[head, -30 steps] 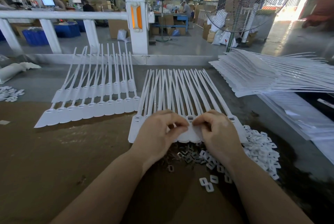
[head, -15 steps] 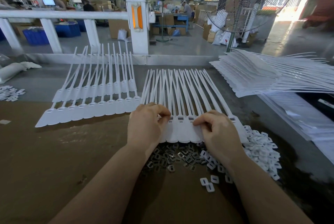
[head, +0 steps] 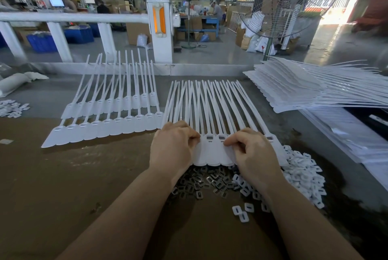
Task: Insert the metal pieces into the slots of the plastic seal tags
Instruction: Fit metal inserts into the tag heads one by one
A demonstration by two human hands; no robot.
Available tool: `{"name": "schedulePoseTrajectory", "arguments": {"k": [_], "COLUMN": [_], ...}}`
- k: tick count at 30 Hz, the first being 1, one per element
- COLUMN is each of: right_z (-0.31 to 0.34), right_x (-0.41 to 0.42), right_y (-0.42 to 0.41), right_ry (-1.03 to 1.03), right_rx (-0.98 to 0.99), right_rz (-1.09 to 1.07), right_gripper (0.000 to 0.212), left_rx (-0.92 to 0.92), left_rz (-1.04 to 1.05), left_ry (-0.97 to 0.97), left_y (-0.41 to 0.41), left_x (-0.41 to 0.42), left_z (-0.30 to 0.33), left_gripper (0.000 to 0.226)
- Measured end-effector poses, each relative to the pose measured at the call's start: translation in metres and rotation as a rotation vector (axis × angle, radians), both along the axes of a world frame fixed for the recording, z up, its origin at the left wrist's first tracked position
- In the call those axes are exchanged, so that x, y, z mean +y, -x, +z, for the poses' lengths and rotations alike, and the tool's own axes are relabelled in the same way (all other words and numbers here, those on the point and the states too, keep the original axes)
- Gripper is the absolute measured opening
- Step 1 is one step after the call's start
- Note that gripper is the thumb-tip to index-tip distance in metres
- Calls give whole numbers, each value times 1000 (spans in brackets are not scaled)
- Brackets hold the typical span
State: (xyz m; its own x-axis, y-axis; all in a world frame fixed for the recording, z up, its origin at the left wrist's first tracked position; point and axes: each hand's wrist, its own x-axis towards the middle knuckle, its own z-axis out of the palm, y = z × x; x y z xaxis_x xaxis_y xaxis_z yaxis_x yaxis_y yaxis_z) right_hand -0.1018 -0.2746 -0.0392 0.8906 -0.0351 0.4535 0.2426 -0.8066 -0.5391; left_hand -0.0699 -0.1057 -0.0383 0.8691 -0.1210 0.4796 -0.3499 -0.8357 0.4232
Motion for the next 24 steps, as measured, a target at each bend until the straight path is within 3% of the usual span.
{"name": "schedulePoseTrajectory", "arguments": {"k": [14,17,20,24], "right_z": [-1,-1,0,2], "right_x": [-1,-1,-1,-1], "right_y": [0,0,-1,-1], "right_ry": [-12,-1,-2,-35], "right_rx": [3,5,8,13], "right_rz": [6,7,17,17], "right_gripper": [22,22,22,22], "left_rx": [-92,-113,137,326], "left_rz": [-55,-257,-620,-826], "left_ry": [-238,-122,-40,-95], "left_y": [13,20,28,34], "left_x": [-1,-4,-9,-13], "left_z": [5,9,15,18], "left_gripper": [23,12,11,12]}}
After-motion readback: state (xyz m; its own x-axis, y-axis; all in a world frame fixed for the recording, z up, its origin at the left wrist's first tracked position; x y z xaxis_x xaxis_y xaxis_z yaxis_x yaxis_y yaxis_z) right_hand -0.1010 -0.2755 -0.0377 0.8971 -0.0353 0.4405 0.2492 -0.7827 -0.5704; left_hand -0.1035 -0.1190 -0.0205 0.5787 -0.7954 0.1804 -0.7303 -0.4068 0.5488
